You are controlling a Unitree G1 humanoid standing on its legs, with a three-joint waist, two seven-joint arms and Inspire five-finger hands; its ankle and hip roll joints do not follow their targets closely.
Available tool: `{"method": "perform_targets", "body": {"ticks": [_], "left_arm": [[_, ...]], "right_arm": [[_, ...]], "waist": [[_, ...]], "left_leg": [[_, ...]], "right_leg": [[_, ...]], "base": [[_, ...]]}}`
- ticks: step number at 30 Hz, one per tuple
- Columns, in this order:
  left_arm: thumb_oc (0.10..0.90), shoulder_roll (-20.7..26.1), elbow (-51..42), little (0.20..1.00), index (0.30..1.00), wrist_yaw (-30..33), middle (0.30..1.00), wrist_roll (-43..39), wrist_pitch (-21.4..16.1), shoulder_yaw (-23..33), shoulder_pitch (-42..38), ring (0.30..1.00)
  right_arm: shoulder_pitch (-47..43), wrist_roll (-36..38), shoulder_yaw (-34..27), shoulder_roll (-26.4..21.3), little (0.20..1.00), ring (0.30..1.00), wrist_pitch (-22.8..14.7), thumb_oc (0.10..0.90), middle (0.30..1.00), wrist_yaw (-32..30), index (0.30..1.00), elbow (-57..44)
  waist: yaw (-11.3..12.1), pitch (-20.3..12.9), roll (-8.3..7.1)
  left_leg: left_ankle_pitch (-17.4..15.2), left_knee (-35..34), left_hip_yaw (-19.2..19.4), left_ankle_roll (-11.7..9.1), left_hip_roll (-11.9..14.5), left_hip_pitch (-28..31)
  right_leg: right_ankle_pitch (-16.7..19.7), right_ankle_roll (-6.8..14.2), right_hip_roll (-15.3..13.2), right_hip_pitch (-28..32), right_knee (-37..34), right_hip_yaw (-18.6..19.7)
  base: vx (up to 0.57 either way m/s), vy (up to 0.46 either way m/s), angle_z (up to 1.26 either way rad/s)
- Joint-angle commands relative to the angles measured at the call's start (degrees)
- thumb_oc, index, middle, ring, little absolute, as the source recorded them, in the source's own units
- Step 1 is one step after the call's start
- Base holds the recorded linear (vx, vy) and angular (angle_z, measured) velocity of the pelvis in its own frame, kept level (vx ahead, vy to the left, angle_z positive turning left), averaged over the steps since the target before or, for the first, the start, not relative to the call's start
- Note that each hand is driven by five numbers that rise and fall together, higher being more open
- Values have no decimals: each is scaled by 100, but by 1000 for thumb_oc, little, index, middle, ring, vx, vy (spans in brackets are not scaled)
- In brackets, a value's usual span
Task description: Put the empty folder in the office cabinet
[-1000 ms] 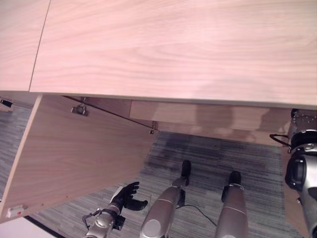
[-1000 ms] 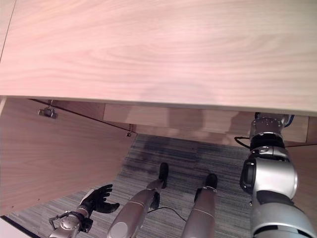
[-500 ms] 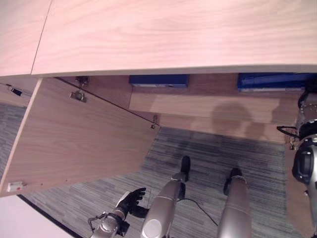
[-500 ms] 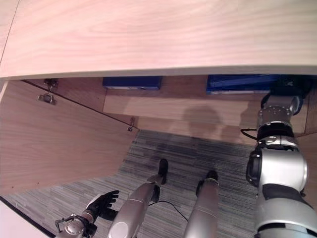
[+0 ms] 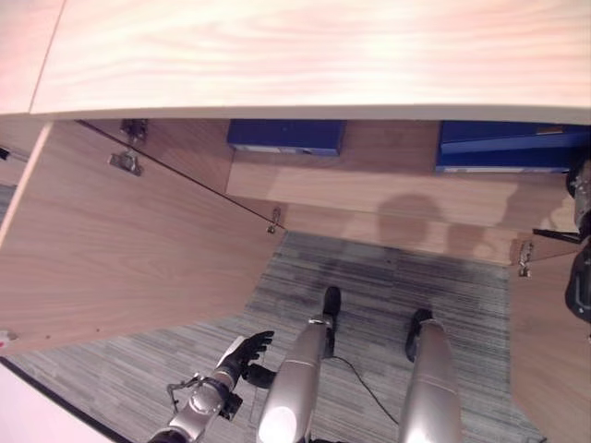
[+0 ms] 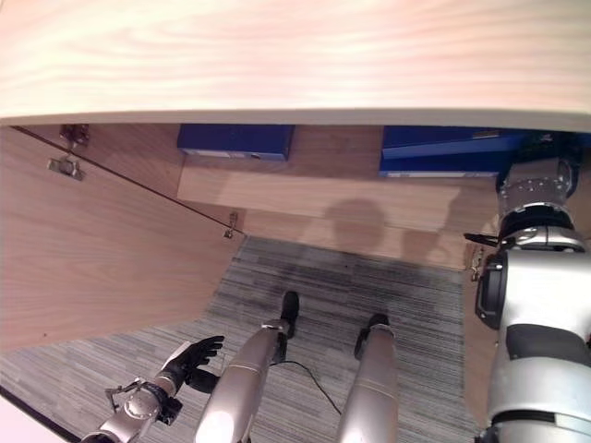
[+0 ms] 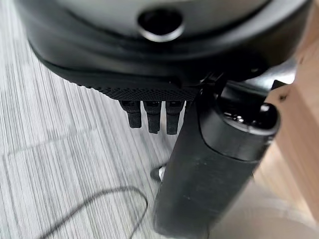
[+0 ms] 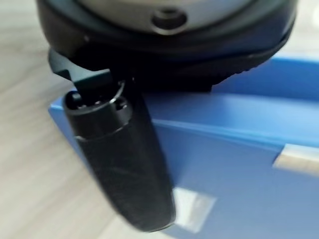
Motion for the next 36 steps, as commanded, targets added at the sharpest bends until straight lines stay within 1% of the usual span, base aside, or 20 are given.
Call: {"method": "perform_targets", "body": {"ticks": [1,5,7,8,9,10,12,15,16,18,19,24,27,33,36], "left_arm": [[800,234,66,900,900,186,900,-8,-96,-16,137,900],[800,135,39,900,900,160,900,-112,-85,-31,181,900],[800,112,23,900,900,142,900,-113,-84,-43,209,900],[800,86,9,900,900,119,900,-104,-71,-58,242,900],[800,64,-16,900,900,102,900,-98,-58,-81,270,900],[800,66,-17,900,900,102,900,-98,-57,-82,272,900],[800,3,-52,900,900,69,900,-121,-23,-103,303,900],[800,-88,-50,900,900,46,900,-234,29,-87,298,900],[800,-115,-42,900,900,52,900,-246,27,-85,299,900],[800,-178,-26,900,900,75,900,-248,52,-94,317,900],[800,-218,-4,900,900,88,900,-263,74,-92,304,900],[800,-366,133,900,900,117,900,-284,92,-79,286,900],[800,-417,177,900,900,134,900,-273,110,-75,284,900],[800,-544,307,900,900,210,900,-371,136,-5,150,900],[800,-645,427,900,900,241,900,-330,157,-9,107,900]], "right_arm": [[-333,-664,585,-616,900,900,25,800,900,-280,900,-18],[-367,-966,738,-587,900,900,177,800,900,-268,900,41],[-340,-984,730,-596,900,900,206,800,900,-255,900,73],[-276,-1077,697,-636,900,900,253,800,900,-287,900,117],[-232,-1114,671,-636,900,900,278,800,900,-296,900,139],[-228,-1115,668,-636,900,900,278,800,900,-296,900,137],[-89,-1124,520,-620,900,900,290,800,900,-357,900,191],[63,-1123,338,-594,900,900,300,800,900,-438,900,248],[83,-1143,311,-566,900,900,296,800,900,-477,900,265],[188,-1189,205,-450,900,900,279,800,900,-539,900,270],[202,-1193,173,-381,900,900,269,800,900,-555,900,254],[340,-1333,38,-122,900,900,242,800,900,-664,900,183],[462,-1382,-63,-50,900,900,245,800,900,-701,900,204],[736,-1468,-285,214,900,900,211,800,900,-784,900,179],[989,-1554,-440,432,900,900,186,800,900,-849,900,189]], "waist": [[-44,-175,-192],[-35,-307,-197],[-26,-363,-194],[-9,-450,-202],[-1,-498,-201],[-1,-494,-198],[29,-624,-189],[37,-746,-195],[44,-787,-192],[53,-862,-197],[53,-896,-193],[19,-1022,-213],[16,-1047,-208],[-3,-1049,-251],[-30,-1082,-267]], "left_leg": [[-1333,493,-343,-115,360,706],[-1089,-101,-346,-163,336,1034],[-1024,-280,-373,-171,340,1129],[-907,-545,-384,-189,338,1290],[-858,-690,-397,-185,334,1376],[-853,-698,-399,-185,337,1384],[-739,-1029,-399,-176,323,1585],[-630,-1312,-412,-160,343,1760],[-558,-1396,-416,-148,344,1778],[-558,-1554,-420,-135,364,1904],[-490,-1616,-427,-126,365,1912],[-428,-1837,-433,-113,385,2094],[-439,-1826,-423,-110,390,2144],[-511,-1729,-431,-107,392,2190],[-545,-1722,-434,-109,419,2280]], "right_leg": [[-192,471,-70,893,-518,-146],[87,564,-86,1204,-1057,-223],[150,593,-87,1287,-1208,-246],[268,634,-93,1443,-1454,-323],[317,656,-87,1539,-1603,-342],[321,656,-85,1550,-1612,-346],[441,713,-81,1727,-1868,-413],[574,764,-87,1937,-2182,-499],[679,768,-78,1983,-2303,-514],[676,797,-77,2114,-2442,-549],[772,796,-67,2134,-2534,-554],[910,831,-66,2334,-2804,-598],[923,843,-85,2406,-2817,-606],[906,847,-90,2503,-2792,-608],[917,845,-82,2578,-2801,-605]], "base": [[73,65,-5],[75,70,-8],[63,46,-5],[68,44,0],[67,43,1],[51,31,2],[79,61,1],[47,48,0],[32,31,7],[29,31,14],[-8,41,12],[6,45,0],[-4,21,1],[0,0,0],[0,0,0]]}}
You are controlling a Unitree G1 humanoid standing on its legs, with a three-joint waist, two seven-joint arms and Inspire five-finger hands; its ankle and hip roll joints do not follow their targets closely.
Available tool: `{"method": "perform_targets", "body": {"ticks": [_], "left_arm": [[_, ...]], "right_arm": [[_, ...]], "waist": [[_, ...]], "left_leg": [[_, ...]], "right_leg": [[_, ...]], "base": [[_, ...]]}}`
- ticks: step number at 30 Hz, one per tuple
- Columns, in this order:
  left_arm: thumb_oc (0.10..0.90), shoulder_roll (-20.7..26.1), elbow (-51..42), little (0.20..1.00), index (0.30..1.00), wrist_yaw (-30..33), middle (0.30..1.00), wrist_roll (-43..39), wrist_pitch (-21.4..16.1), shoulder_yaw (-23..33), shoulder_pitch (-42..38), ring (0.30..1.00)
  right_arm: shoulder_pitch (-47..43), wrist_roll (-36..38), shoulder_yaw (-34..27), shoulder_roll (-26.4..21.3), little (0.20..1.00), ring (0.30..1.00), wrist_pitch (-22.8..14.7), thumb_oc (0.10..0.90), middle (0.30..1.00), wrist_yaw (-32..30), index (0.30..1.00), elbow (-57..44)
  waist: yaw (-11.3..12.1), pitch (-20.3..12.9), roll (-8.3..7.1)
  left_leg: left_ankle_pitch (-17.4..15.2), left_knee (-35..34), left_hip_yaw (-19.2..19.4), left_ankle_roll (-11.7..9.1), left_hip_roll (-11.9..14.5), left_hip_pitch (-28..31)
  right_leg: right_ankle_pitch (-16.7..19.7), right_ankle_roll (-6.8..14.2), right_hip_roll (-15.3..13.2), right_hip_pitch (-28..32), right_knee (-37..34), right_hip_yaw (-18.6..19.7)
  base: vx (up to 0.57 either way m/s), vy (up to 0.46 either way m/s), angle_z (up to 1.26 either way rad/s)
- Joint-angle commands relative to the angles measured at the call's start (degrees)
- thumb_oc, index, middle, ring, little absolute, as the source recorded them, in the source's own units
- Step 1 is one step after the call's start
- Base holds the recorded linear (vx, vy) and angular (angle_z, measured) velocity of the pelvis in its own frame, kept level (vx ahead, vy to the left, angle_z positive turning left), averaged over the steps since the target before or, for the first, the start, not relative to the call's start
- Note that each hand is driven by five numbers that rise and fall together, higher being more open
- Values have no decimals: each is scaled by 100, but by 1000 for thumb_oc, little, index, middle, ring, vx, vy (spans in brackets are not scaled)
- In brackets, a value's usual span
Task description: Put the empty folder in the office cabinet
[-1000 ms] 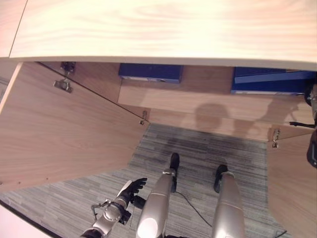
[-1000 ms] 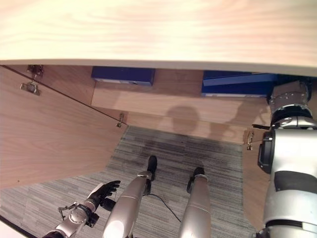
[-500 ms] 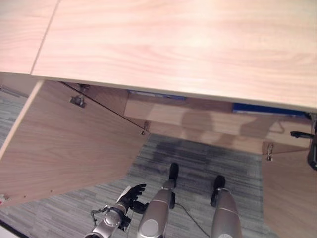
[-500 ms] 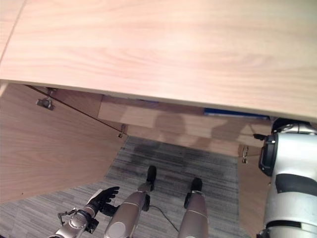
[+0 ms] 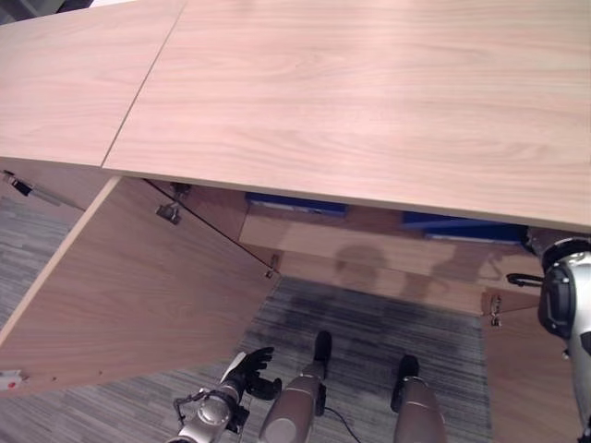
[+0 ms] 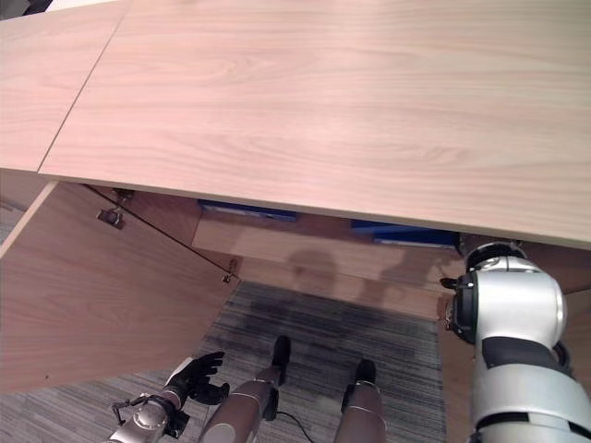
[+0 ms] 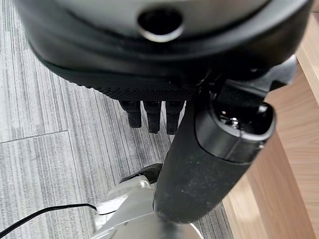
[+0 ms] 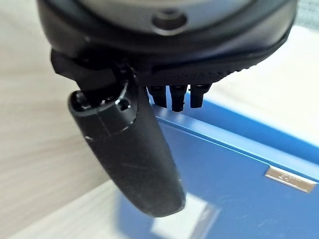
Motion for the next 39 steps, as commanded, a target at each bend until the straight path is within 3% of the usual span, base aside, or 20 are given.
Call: {"method": "perform_targets", "body": {"ticks": [1,9,17,24,26,30,35,39], "left_arm": [[800,-253,156,900,900,25,900,-117,-180,-50,-135,900],[800,-540,501,900,900,136,900,-123,-141,95,-222,900],[800,-889,929,900,900,288,900,-112,-105,353,-190,900],[800,-1014,1141,900,900,372,900,-157,-80,587,-265,900],[800,-1030,1169,900,900,387,900,-166,-72,644,-274,900],[800,-1153,1194,900,900,446,900,-198,8,911,-275,900],[800,-1285,1220,900,900,521,900,-76,80,1069,-264,900],[800,-1323,1222,900,900,541,900,-58,105,1176,-289,900]], "right_arm": [[-80,-267,51,-234,900,900,-389,800,900,-43,900,-405],[684,-391,-356,338,900,900,-549,800,900,-132,900,-536],[1515,-400,-618,1029,900,900,-816,800,900,-105,900,-820],[2178,-345,-576,1555,900,900,-1111,800,900,104,900,-1410],[2373,-329,-505,1742,900,900,-1233,800,900,148,900,-1730],[3522,-489,-50,2499,900,900,-1652,800,900,393,900,-3714],[4781,-898,507,2705,900,900,-1793,800,900,714,900,-5585],[5380,-1070,760,2684,900,900,-1737,800,900,947,900,-6359]], "waist": [[-6,-95,-223],[-117,-339,-290],[-303,-719,-353],[-472,-810,-371],[-528,-809,-371],[-775,-794,-380],[-986,-854,-429],[-1076,-921,-452]], "left_leg": [[-1294,469,-310,-367,333,529],[-1193,156,-258,-376,408,884],[-948,-473,-140,-399,485,1393],[-924,-558,-33,-407,504,1519],[-915,-560,10,-409,515,1534],[-916,-573,108,-415,544,1579],[-899,-576,179,-435,596,1638],[-872,-589,209,-451,618,1649]], "right_leg": [[40,468,-143,587,-375,-56],[211,489,-105,962,-810,-134],[536,523,-58,1549,-1684,-218],[596,519,-24,1627,-1786,-162],[605,519,-15,1610,-1774,-126],[626,516,26,1550,-1728,-12],[695,520,43,1566,-1778,39],[752,525,45,1596,-1864,31]], "base": [[0,0,0],[13,7,-2],[56,-2,-9],[23,-7,-9],[-6,8,-7],[-17,7,-13],[1,-3,-10],[7,-16,-13]]}}
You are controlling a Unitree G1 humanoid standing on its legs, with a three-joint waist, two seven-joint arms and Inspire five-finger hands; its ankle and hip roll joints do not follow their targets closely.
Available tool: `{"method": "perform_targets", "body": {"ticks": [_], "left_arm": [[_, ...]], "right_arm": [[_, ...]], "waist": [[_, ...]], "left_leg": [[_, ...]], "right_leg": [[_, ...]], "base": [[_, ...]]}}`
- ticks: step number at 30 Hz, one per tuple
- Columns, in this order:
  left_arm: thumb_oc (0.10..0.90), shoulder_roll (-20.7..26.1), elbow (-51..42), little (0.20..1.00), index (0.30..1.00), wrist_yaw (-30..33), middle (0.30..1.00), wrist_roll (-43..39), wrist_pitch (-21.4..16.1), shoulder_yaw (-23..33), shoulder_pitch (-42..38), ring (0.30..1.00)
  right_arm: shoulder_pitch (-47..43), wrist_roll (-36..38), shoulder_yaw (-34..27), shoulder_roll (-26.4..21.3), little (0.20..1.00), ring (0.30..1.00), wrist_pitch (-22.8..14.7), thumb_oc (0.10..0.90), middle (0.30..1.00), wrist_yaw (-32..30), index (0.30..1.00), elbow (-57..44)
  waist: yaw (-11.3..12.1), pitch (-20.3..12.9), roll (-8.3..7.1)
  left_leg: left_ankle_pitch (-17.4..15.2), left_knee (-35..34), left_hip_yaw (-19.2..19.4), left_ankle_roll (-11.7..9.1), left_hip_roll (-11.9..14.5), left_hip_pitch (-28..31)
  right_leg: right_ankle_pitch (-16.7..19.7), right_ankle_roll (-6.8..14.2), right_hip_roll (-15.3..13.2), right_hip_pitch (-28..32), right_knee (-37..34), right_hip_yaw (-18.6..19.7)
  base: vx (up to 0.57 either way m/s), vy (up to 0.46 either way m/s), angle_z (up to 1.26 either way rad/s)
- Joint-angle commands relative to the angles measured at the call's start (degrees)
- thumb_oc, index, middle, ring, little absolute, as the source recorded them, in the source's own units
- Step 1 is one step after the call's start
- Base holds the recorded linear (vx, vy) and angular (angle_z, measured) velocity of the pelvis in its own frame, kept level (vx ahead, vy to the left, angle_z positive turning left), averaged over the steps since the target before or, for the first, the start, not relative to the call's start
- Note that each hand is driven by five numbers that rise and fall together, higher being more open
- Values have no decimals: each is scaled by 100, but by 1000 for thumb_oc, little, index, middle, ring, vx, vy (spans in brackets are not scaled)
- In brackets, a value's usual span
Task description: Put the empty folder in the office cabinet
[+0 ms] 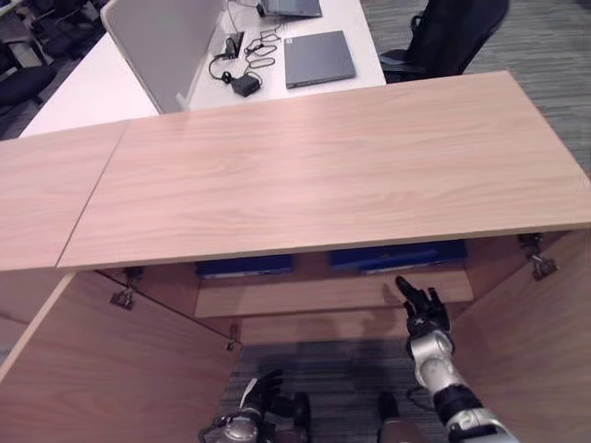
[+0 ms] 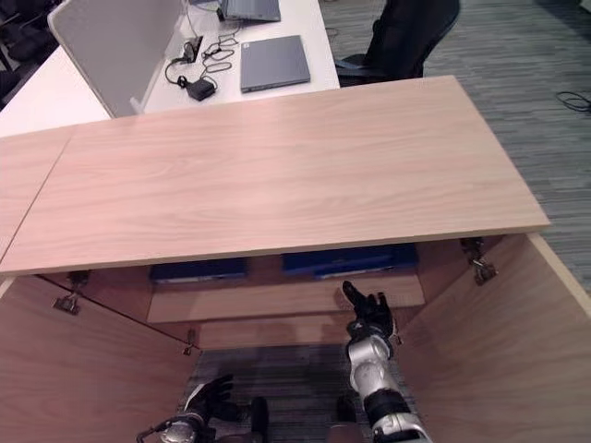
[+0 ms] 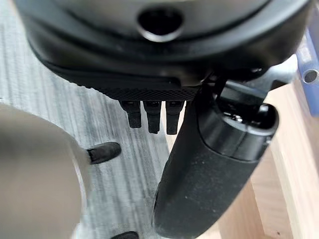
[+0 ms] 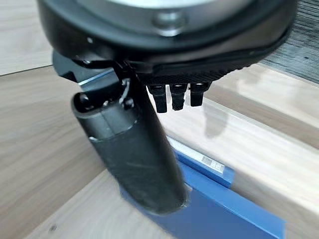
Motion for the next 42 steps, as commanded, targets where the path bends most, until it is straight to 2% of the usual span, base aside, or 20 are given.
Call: {"method": "perform_targets", "body": {"ticks": [1,4,5,6,7,8,9,11,14,17,19,23,27,28,34,37,39,42], "left_arm": [[800,86,267,900,900,155,900,57,-122,127,-422,900],[800,82,225,900,900,118,900,72,-142,180,-417,900],[800,110,210,900,900,61,900,140,-174,251,-405,900],[800,133,193,900,900,47,900,180,-200,260,-386,900],[800,133,192,900,900,47,900,181,-200,259,-381,900],[800,174,156,900,900,-21,900,233,-243,311,-353,900],[800,173,155,900,900,-22,900,233,-244,312,-349,900],[800,251,102,900,900,-176,900,375,-310,341,-207,900],[800,270,33,900,900,-237,900,480,-328,289,-140,900],[800,284,-8,900,900,-283,900,518,-354,257,-134,900],[800,284,-29,900,900,-274,900,504,-357,251,-150,900],[800,239,-27,900,900,-194,900,436,-357,89,-386,900],[800,252,-29,900,900,-145,900,400,-350,-7,-577,900],[800,246,-45,900,900,-97,900,307,-356,-69,-680,900],[800,299,-96,900,900,-2,900,199,-360,-217,-862,900],[800,338,-116,900,900,39,900,231,-348,-409,-986,900],[800,340,-116,900,900,39,900,230,-347,-408,-989,900],[800,375,-192,900,900,59,900,182,-354,-566,-1092,900]], "right_arm": [[-228,-535,38,-325,900,900,-364,800,900,503,900,-801],[131,-709,235,-477,900,900,-246,800,900,795,900,-1245],[400,-879,331,-609,844,844,-191,762,844,1064,844,-1446],[516,-966,387,-656,756,756,-167,704,756,1178,756,-1552],[523,-967,388,-657,491,491,-166,527,491,1177,491,-1557],[736,-1274,649,-880,300,300,-61,400,300,1520,300,-1845],[740,-1274,651,-882,300,300,-61,400,300,1521,300,-1847],[909,-1726,912,-1196,300,300,24,400,300,1930,300,-2121],[840,-2201,1141,-1397,300,300,124,400,300,2005,300,-2280],[388,-3382,1496,-1658,300,300,215,400,300,1914,300,-2177],[290,-3495,1535,-1649,300,300,222,400,300,1860,300,-2154],[-545,-4142,2059,-1487,300,300,379,400,300,1678,300,-1668],[-1060,-4242,2294,-1294,300,300,452,400,300,1566,300,-1179],[-1311,-4195,2373,-1058,300,300,478,400,300,1494,300,-802],[-1701,-4161,2451,-710,300,300,512,400,300,1275,300,-241],[-2080,-4014,2441,-448,300,300,489,400,300,1099,300,185],[-2085,-4013,2440,-446,300,300,486,400,300,1099,300,190],[-2526,-3803,2271,-411,300,300,426,400,300,908,300,459]], "waist": [[-34,-85,-268],[-79,-81,-288],[-117,-80,-303],[-126,-88,-306],[-128,-93,-305],[-129,-100,-325],[-133,-102,-324],[-105,-112,-345],[-68,-111,-354],[43,-39,-370],[55,-12,-374],[211,167,-391],[297,303,-397],[366,401,-395],[505,592,-342],[652,766,-267],[651,770,-269],[781,960,-193]], "left_leg": [[-625,-39,-358,-424,281,457],[-623,-39,-343,-430,291,464],[-622,-39,-329,-436,299,471],[-618,-39,-321,-436,302,471],[-618,-39,-322,-436,303,471],[-609,-39,-319,-438,318,470],[-610,-39,-320,-438,319,471],[-614,-39,-322,-438,329,465],[-619,-39,-343,-437,332,464],[-624,-39,-374,-425,339,430],[-624,-39,-381,-423,343,419],[-588,-30,-444,-400,353,315],[-568,4,-501,-396,349,234],[-549,29,-545,-388,347,180],[-507,70,-654,-398,347,72],[-465,117,-780,-414,340,-42],[-466,119,-782,-414,339,-42],[-449,246,-882,-428,329,-225]], "right_leg": [[94,422,-390,110,6,-256],[120,430,-394,129,-29,-251],[140,431,-396,148,-77,-230],[152,430,-402,160,-103,-233],[153,430,-402,162,-106,-235],[166,435,-404,180,-142,-236],[165,435,-404,183,-143,-237],[154,447,-410,203,-156,-254],[138,452,-421,219,-150,-293],[106,458,-431,174,-92,-315],[99,461,-430,153,-73,-318],[30,459,-422,-9,116,-353],[-12,456,-436,-109,238,-357],[-52,446,-445,-187,354,-373],[-123,450,-519,-320,606,-452],[-187,449,-598,-416,821,-574],[-189,449,-600,-416,824,-575],[-234,450,-670,-533,997,-637]], "base": [[16,-19,-15],[0,0,0],[-9,-15,-8],[-1,-12,-4],[0,0,0],[0,0,0],[15,-32,0],[7,-16,1],[7,-14,4],[0,-13,6],[-33,-6,9],[-56,-8,7],[-56,-3,8],[-75,1,7],[-49,-1,13],[-64,2,23],[-31,4,18],[-109,0,16]]}}
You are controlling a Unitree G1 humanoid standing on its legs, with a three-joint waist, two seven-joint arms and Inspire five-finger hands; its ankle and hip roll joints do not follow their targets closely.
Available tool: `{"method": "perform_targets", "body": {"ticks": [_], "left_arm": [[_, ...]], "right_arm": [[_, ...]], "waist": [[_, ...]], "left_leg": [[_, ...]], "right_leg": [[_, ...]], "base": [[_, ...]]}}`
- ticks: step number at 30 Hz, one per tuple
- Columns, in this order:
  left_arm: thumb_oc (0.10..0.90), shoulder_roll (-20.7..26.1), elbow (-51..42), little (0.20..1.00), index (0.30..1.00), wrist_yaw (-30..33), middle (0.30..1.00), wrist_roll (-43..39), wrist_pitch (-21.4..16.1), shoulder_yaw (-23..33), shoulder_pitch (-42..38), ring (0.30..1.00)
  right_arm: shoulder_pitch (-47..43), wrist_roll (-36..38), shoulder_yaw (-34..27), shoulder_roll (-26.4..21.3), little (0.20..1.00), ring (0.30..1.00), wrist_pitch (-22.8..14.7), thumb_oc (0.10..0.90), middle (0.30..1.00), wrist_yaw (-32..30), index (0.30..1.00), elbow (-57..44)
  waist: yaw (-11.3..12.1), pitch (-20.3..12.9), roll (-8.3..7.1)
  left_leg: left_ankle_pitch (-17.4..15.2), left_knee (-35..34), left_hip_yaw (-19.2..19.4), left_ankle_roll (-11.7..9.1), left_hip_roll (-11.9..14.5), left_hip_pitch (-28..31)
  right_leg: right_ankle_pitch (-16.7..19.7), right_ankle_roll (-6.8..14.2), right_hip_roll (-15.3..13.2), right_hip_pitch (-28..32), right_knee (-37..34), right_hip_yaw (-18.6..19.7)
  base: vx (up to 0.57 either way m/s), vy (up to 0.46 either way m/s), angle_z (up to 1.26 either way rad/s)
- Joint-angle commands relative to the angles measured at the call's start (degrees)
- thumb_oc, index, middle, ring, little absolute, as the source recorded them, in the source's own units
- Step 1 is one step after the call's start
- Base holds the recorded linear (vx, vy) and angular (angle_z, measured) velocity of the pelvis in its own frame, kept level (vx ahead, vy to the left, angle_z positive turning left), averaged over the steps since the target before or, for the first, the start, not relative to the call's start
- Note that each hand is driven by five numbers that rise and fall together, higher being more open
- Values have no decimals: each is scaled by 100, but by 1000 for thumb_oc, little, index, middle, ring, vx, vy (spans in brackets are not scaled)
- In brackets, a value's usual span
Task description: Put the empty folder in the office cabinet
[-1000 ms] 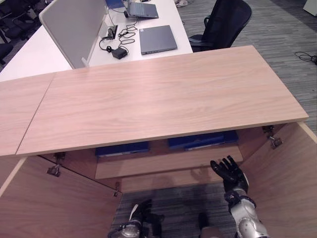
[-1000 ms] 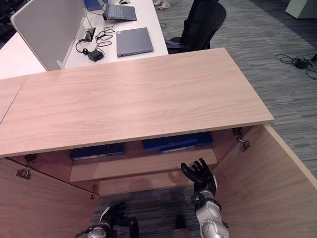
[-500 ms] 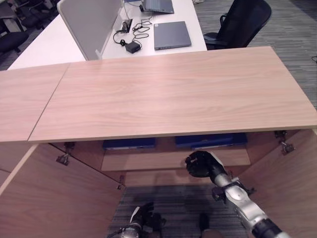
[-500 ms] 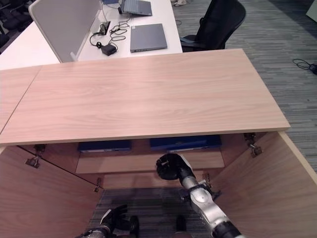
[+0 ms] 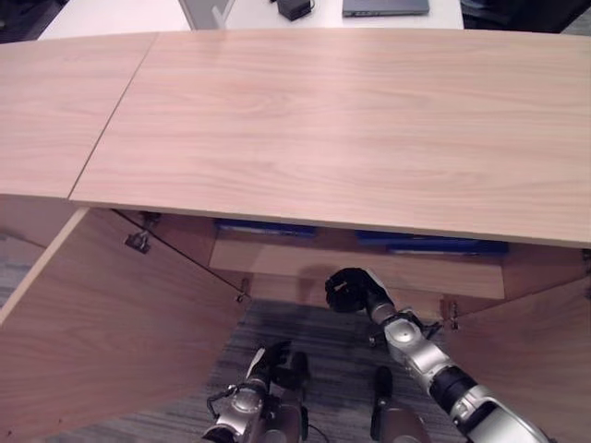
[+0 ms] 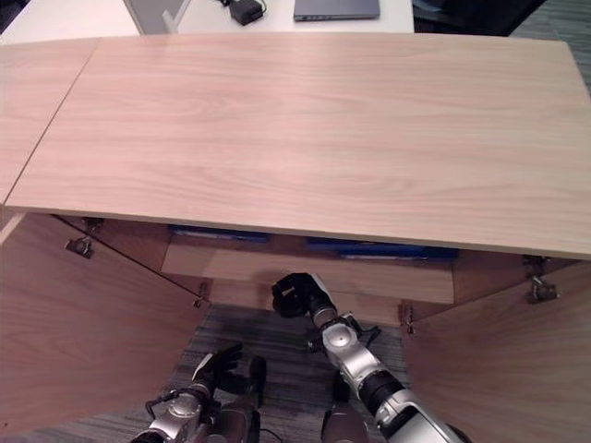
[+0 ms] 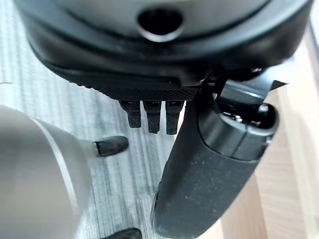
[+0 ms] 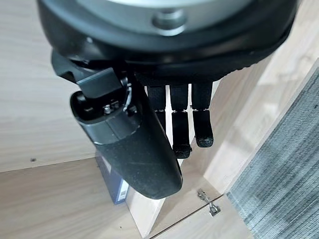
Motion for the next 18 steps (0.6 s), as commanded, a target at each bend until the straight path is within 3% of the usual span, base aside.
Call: {"method": "perform_targets", "body": {"ticks": [1,4,6,9,18], "left_arm": [[800,161,-116,900,900,90,900,-148,-265,-303,-547,900],[800,199,-175,900,900,84,900,-167,-261,-386,-614,900],[800,275,-253,900,900,81,900,-225,-282,-468,-701,900],[800,298,-265,900,900,70,900,-233,-252,-547,-724,900],[800,395,-230,900,900,26,900,-202,-199,-621,-637,900]], "right_arm": [[-1069,301,-374,170,300,300,-549,400,300,-270,300,-251],[-1328,386,-492,148,300,300,-577,400,300,-373,300,-96],[-1661,516,-656,7,300,300,-620,400,300,-503,300,-73],[-1880,599,-788,-40,300,300,-665,400,300,-603,300,-56],[-2438,747,-990,-271,300,300,-704,400,300,-767,300,26]], "waist": [[210,223,-156],[272,334,-147],[349,512,-147],[400,529,-128],[510,485,-115]], "left_leg": [[-694,308,-267,-366,308,190],[-738,559,-342,-369,264,-21],[-859,1217,-441,-393,178,-502],[-1018,1644,-519,-391,141,-792],[-1209,1964,-629,-431,179,-955]], "right_leg": [[-199,516,-648,-388,774,-10],[-246,502,-705,-475,911,-25],[-333,460,-790,-630,1188,-29],[-492,415,-802,-778,1500,-35],[-783,388,-792,-922,1997,-74]], "base": [[-102,-17,19],[-102,-35,27],[-124,-56,19],[-36,-35,39],[23,-15,10]]}}
